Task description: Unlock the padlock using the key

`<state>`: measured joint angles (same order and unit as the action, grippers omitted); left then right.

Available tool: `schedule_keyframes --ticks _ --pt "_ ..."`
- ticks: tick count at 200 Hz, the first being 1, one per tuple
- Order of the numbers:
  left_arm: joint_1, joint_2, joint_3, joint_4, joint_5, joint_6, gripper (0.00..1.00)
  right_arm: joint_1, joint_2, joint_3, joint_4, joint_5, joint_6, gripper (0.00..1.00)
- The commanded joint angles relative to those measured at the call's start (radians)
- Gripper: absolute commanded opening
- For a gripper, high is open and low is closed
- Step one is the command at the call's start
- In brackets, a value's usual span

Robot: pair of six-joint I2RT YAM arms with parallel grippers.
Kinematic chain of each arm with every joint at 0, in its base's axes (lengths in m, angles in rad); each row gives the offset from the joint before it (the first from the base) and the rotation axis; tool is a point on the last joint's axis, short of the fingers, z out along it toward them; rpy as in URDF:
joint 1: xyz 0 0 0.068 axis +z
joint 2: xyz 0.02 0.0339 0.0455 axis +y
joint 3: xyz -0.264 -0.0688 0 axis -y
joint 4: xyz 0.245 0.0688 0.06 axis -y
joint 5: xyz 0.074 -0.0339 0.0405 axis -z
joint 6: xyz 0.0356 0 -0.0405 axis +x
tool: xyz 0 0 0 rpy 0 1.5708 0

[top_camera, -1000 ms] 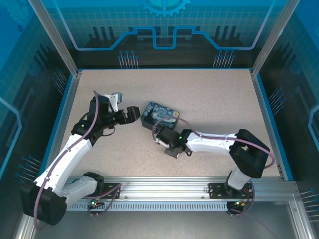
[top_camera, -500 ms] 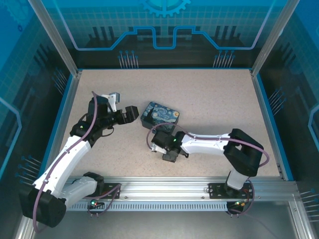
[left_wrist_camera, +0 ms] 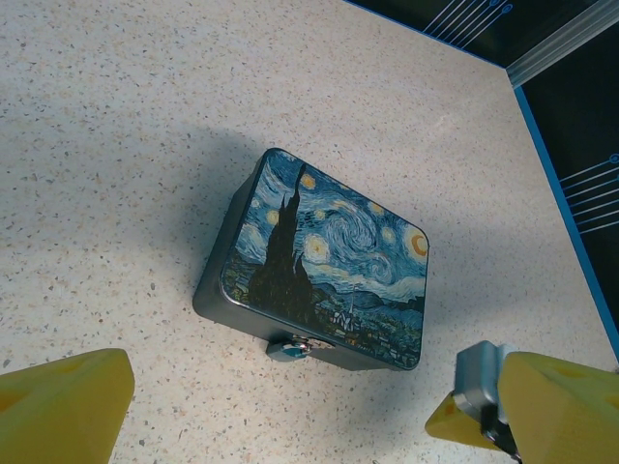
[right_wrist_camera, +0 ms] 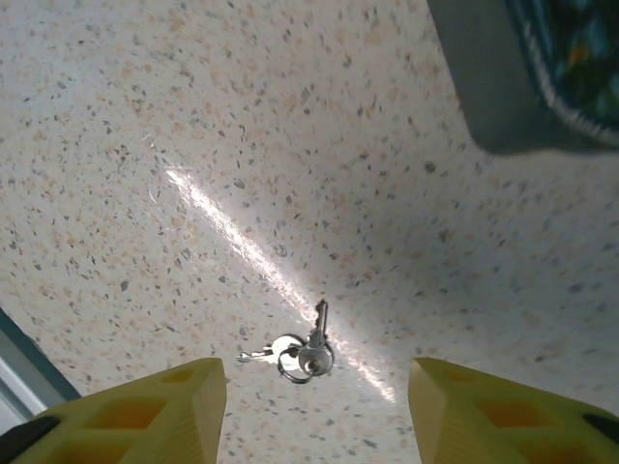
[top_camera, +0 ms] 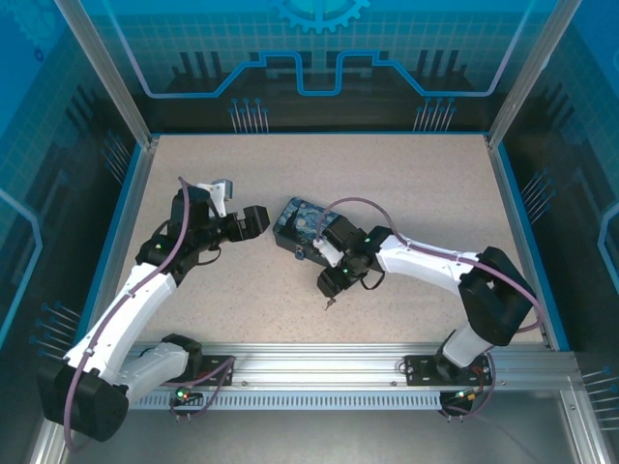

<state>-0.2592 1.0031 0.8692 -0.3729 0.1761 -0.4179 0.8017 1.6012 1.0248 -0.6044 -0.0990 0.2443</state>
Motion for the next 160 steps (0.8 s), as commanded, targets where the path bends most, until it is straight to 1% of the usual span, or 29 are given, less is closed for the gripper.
schedule_keyframes --ticks 1,24,53,61,89,122,160 --pt "-0.003 -0.001 0.008 -0.002 -0.009 0.016 0.98 -0.006 0.036 0.013 -0.061 -0.063 0.18 0.53" --pt "-0.003 -0.001 0.006 0.003 -0.009 0.019 0.99 0.009 0.06 0.025 -0.092 -0.052 0.274 0.53" --pt "-0.003 -0.002 0.006 0.004 -0.011 0.032 0.99 0.091 0.126 0.078 -0.167 0.088 0.311 0.58" --pt "-0.003 -0.002 0.006 0.004 -0.011 0.034 0.99 0.113 0.152 0.099 -0.189 0.115 0.312 0.61" --pt "-0.003 -0.007 0.004 -0.002 -0.009 0.038 0.99 0.167 0.219 0.151 -0.244 0.216 0.326 0.63" --pt "-0.003 -0.016 0.0 -0.002 -0.009 0.034 0.99 0.178 0.259 0.166 -0.256 0.253 0.326 0.62" --pt "-0.003 -0.017 0.006 -0.008 -0.01 0.034 0.99 0.175 0.246 0.129 -0.262 0.268 0.325 0.6"
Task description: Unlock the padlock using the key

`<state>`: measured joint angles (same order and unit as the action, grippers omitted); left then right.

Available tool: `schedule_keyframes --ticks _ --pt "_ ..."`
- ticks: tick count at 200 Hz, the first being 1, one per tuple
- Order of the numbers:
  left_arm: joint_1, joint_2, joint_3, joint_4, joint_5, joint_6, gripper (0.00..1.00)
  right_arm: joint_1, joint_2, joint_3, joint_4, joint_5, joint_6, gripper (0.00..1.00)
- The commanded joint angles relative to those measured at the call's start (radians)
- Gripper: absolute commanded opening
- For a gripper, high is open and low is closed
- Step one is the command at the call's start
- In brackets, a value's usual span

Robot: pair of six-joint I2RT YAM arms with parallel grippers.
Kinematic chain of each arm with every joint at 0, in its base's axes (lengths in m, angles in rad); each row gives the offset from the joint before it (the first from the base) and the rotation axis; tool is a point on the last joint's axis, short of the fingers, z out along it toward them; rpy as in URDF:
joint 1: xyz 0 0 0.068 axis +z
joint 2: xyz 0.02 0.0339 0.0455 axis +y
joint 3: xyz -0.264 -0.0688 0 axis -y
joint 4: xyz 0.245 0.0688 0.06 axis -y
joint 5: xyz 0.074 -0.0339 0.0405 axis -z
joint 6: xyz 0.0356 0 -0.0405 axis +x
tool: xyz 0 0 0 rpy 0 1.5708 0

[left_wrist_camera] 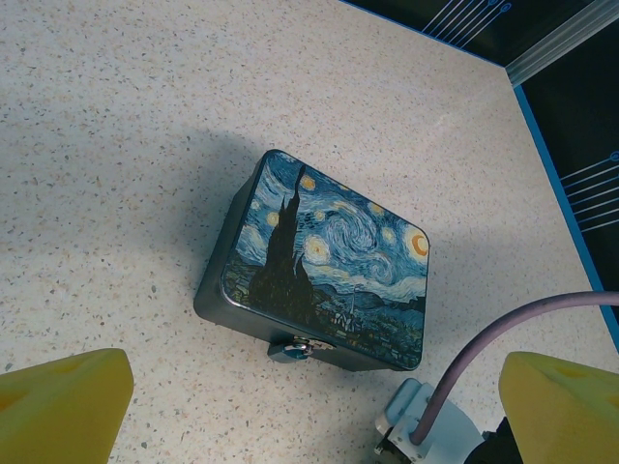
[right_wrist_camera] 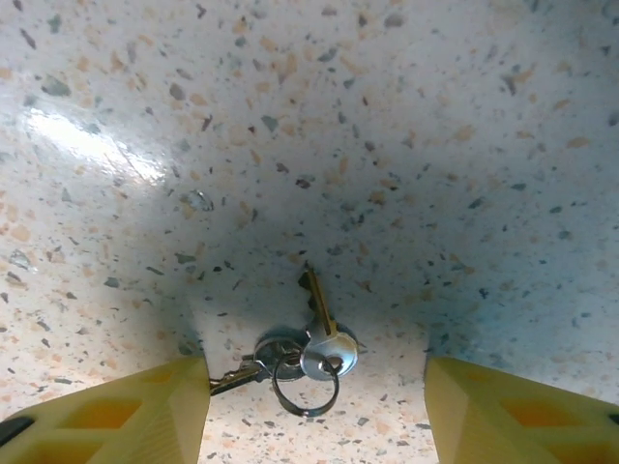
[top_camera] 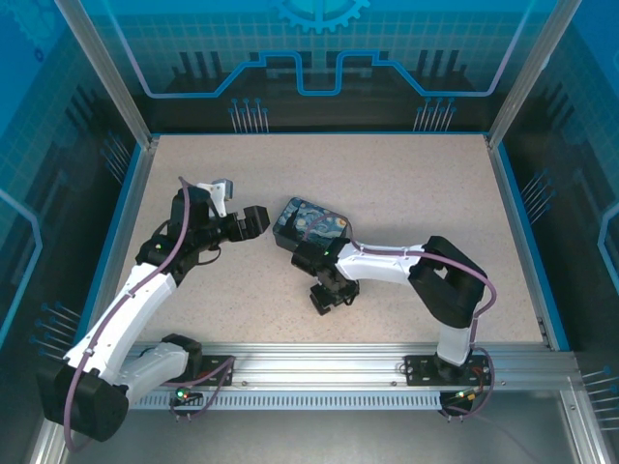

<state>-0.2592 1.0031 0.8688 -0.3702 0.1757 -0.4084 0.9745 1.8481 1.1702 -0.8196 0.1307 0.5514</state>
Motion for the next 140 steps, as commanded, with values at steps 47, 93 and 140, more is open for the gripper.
schedule_keyframes --ticks 47,93,140 --pt "-0.004 -0.013 0.02 -0.016 -0.016 0.026 0.99 -0.033 -0.087 -0.108 -0.054 0.045 0.016 0.58" --pt "-0.003 -0.011 0.023 -0.019 -0.02 0.026 0.99 -0.079 -0.184 -0.128 -0.044 0.025 -0.062 0.58" --pt "-0.003 -0.014 0.026 -0.023 -0.025 0.03 0.99 -0.148 -0.248 -0.153 0.051 -0.13 -0.161 0.61"
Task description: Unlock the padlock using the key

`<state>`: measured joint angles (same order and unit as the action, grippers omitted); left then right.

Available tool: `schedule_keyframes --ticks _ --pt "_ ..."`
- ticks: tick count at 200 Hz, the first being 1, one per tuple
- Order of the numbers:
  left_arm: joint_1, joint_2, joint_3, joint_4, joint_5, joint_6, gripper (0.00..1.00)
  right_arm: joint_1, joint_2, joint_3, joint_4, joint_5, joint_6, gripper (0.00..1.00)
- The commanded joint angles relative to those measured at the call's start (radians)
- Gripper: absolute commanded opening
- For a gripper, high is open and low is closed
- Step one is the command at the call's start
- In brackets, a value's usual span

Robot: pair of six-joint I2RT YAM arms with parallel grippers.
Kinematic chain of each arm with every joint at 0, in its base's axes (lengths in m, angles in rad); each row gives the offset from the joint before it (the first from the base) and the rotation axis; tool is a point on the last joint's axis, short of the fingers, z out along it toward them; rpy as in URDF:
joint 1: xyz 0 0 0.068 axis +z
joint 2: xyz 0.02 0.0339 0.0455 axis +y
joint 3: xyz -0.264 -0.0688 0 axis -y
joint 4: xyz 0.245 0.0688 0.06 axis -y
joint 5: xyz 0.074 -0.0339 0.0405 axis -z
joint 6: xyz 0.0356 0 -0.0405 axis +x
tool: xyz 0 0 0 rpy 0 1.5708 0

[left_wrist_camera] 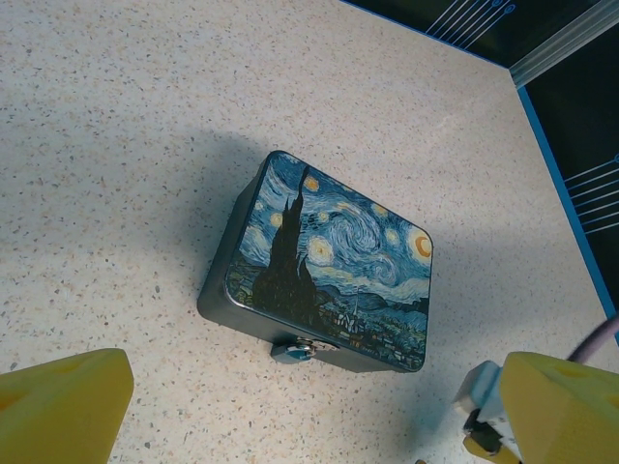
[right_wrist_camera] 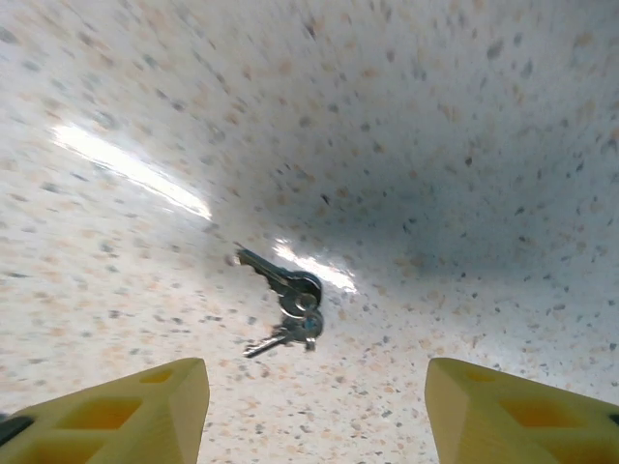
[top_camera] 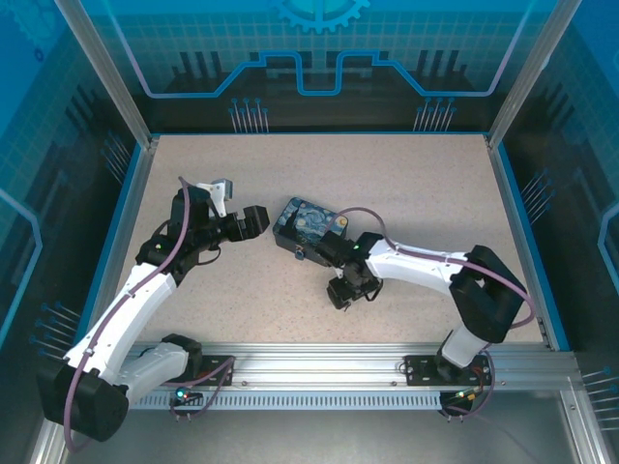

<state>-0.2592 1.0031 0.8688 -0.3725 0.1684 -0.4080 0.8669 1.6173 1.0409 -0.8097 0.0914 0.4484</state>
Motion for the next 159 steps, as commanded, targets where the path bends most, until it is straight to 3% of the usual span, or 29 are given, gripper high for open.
schedule_keyframes --ticks 1,107,159 --pt "-0.003 -0.014 0.026 -0.02 -0.018 0.03 0.99 -0.041 -0.017 -0.024 0.041 -0.091 -0.058 0.61" --pt "-0.003 -0.015 0.026 -0.023 -0.026 0.038 0.99 -0.031 0.129 -0.014 0.046 -0.108 -0.044 0.46" --pt "-0.003 -0.015 0.03 -0.03 -0.032 0.043 0.99 -0.015 0.184 -0.01 0.058 -0.118 -0.033 0.3"
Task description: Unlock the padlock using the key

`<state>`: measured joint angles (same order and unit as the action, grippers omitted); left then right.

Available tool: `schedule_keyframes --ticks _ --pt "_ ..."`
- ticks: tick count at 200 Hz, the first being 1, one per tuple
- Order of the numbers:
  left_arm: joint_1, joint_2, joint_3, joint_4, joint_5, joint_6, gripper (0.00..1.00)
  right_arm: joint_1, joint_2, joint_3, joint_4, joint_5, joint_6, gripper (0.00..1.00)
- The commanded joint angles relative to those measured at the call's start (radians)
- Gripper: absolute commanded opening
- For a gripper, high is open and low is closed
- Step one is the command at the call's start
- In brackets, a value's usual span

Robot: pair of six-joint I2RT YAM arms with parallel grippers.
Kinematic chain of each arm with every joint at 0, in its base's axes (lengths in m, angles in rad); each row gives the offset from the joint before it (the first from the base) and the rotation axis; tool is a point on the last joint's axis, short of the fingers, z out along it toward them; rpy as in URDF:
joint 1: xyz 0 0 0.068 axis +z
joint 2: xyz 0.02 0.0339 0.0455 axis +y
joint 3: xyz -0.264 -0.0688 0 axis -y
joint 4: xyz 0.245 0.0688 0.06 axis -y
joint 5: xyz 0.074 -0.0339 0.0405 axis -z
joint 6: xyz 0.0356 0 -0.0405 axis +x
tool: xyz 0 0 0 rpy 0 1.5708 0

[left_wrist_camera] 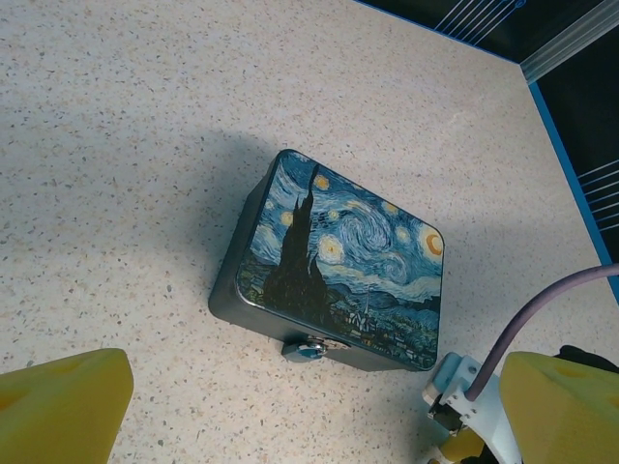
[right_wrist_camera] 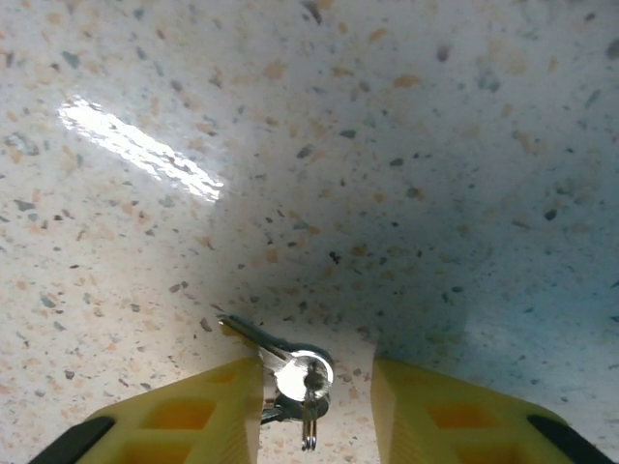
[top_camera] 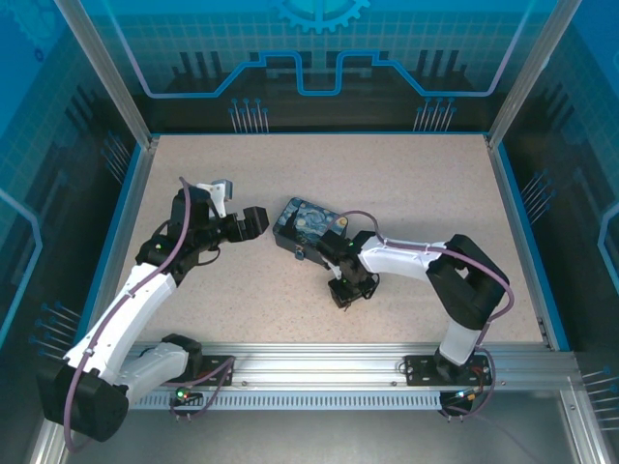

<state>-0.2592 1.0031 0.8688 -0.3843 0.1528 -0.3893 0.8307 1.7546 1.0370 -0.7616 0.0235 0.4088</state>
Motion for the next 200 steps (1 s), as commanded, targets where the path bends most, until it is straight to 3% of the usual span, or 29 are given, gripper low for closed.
schedule_keyframes --ticks 1,30,76,107,155,200 --pt "-0.003 -0.015 0.029 -0.018 -0.016 0.023 0.99 0.021 0.047 -0.006 0.01 -0.05 0.008 0.3" --pt "-0.003 -0.014 0.028 -0.016 -0.018 0.027 0.99 0.018 0.05 -0.028 0.044 -0.056 0.011 0.14" --pt "-0.003 -0.014 0.026 -0.018 -0.017 0.026 0.99 -0.002 -0.019 -0.051 0.075 -0.063 -0.009 0.0" --pt "-0.003 -0.015 0.018 -0.003 0.015 0.013 0.99 -0.033 -0.103 -0.096 0.137 -0.082 -0.026 0.0" --pt "-0.016 -0.023 -0.014 0.081 0.163 -0.048 0.97 -0.088 -0.27 -0.152 0.284 -0.13 -0.03 0.0" --pt "-0.052 -0.02 -0.031 0.115 0.178 -0.102 0.95 -0.124 -0.339 -0.149 0.3 -0.163 -0.034 0.0"
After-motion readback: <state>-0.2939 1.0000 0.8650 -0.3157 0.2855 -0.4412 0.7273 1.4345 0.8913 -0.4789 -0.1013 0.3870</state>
